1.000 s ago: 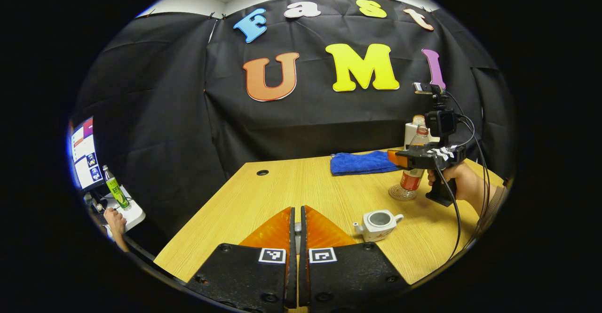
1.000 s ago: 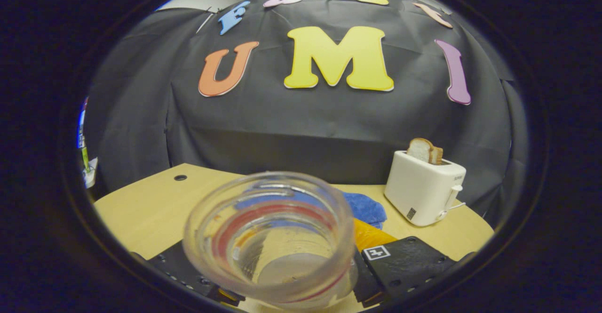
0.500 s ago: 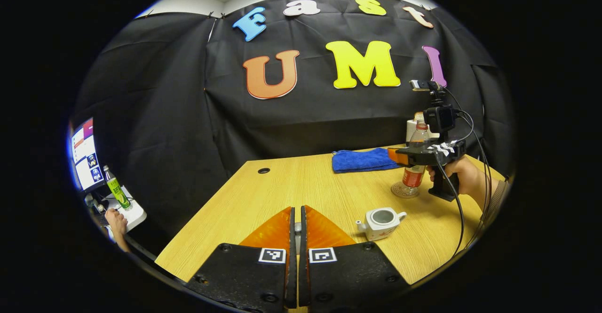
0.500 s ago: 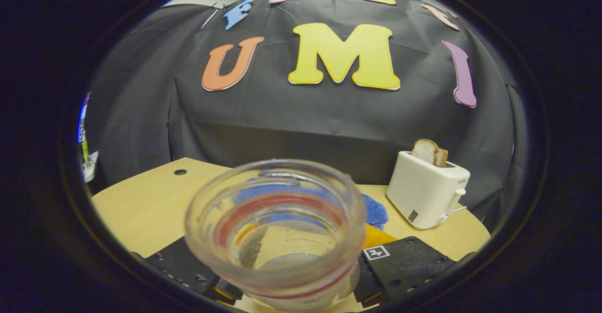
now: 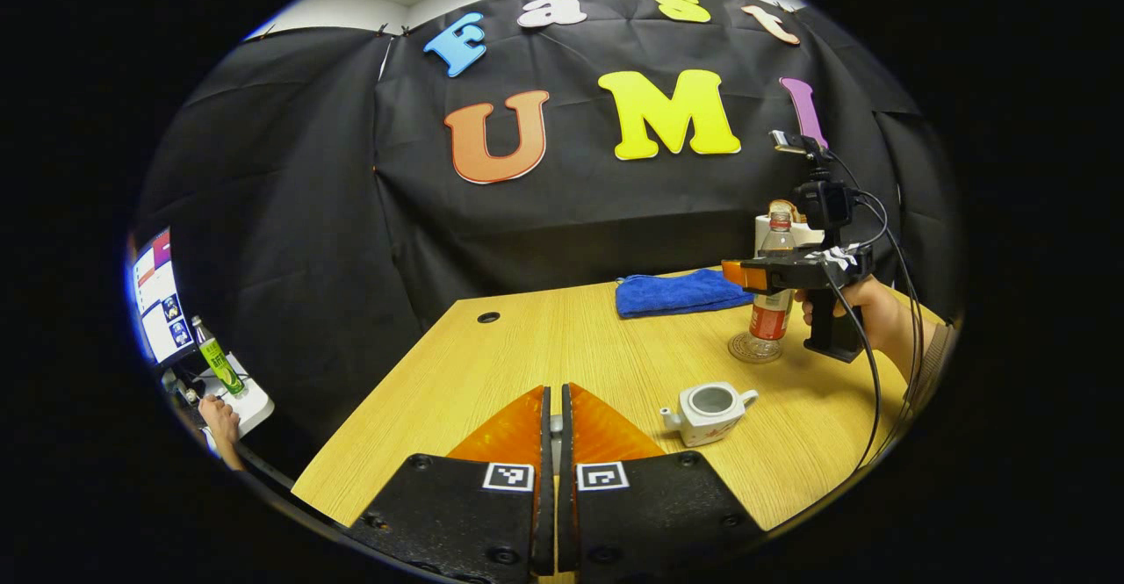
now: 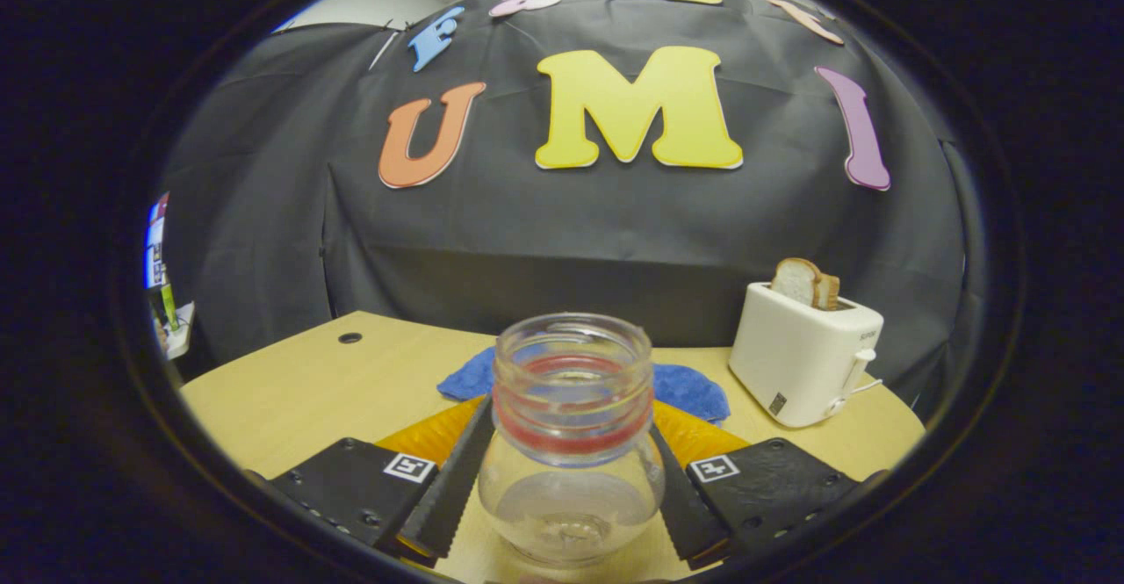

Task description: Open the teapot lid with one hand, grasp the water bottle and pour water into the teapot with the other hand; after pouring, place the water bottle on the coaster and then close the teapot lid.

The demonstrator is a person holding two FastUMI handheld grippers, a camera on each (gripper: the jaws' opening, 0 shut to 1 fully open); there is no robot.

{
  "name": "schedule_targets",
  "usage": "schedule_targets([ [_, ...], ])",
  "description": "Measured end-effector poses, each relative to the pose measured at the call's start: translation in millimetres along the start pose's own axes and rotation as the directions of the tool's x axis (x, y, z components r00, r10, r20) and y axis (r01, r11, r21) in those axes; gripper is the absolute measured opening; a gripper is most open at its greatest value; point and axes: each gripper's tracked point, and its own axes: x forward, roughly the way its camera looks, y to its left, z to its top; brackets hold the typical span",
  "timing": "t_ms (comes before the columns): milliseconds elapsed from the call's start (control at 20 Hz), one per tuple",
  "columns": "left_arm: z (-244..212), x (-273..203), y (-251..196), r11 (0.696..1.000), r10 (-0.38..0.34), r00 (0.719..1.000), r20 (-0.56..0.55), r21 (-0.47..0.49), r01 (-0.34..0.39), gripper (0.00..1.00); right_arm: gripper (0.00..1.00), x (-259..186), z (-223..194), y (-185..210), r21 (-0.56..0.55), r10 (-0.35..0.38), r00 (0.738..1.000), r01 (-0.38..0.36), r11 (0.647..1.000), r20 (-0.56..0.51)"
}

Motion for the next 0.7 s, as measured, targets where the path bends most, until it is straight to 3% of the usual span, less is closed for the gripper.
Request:
schedule_targets([
  [400,1.7,0.7,-3.8,1.0,-0.007,1.0,0.003,-0.001,0.007,0.04,0.95,-23.2,21.3,2.5,-0.004,0.01,0.999,-0.01,1.0,0.051],
  [700,10.0,0.3,-17.4,0.999,-0.032,0.999,0.03,-0.015,0.032,0.04,0.94,-85.8,74.4,11.0,-0.055,0.039,0.981,-0.029,0.998,0.192],
])
